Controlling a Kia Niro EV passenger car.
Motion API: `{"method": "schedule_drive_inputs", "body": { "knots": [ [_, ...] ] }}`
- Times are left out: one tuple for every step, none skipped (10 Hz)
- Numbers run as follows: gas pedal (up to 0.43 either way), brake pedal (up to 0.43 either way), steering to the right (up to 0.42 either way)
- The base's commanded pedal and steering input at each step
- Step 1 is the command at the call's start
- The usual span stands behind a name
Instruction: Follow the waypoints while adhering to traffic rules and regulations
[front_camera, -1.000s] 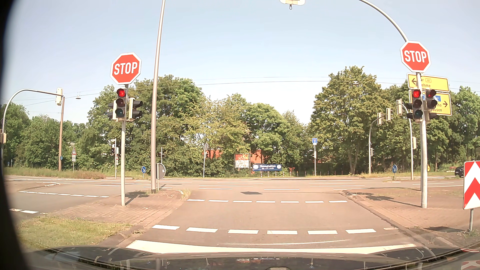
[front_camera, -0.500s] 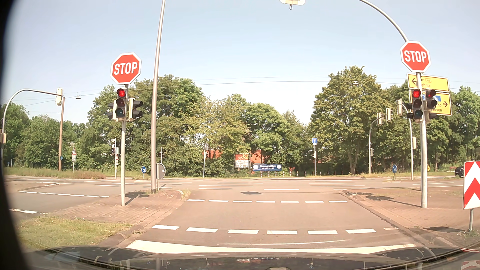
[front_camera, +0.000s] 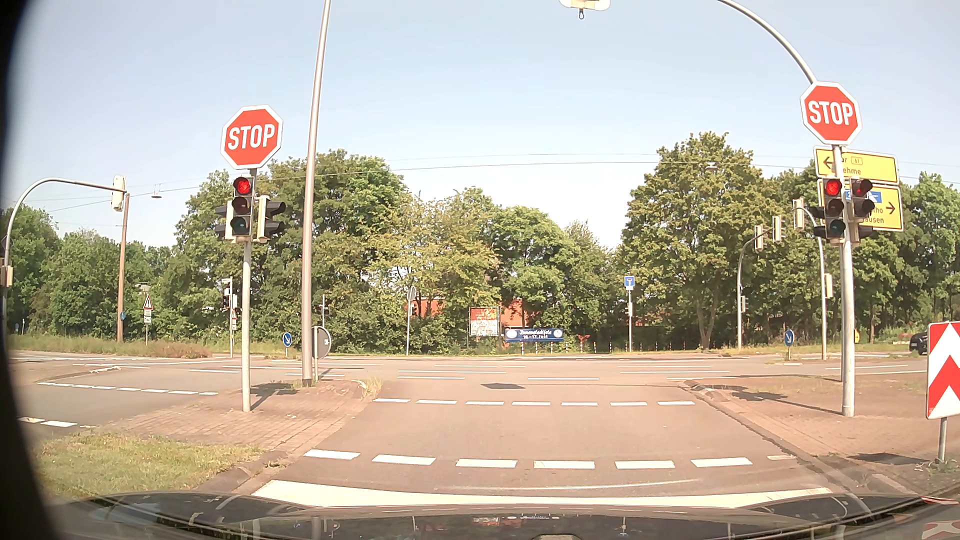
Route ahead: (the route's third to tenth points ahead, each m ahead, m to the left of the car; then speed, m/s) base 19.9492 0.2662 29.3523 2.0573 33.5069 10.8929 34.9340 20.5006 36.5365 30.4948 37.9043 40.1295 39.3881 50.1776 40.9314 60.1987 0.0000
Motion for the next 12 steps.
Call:
{"method": "schedule_drive_inputs", "body": {
  "knots": [
    [0.000,0.256,0.001],
    [0.000,0.262,0.001],
    [0.000,0.262,0.001],
    [0.000,0.256,0.001],
    [0.000,0.256,0.001],
    [0.000,0.262,0.001],
    [0.000,0.256,0.001],
    [0.000,0.256,0.001],
    [0.000,0.256,0.001],
    [0.000,0.256,0.001],
    [0.000,0.262,0.001],
    [0.000,0.256,0.001]
  ]
}}
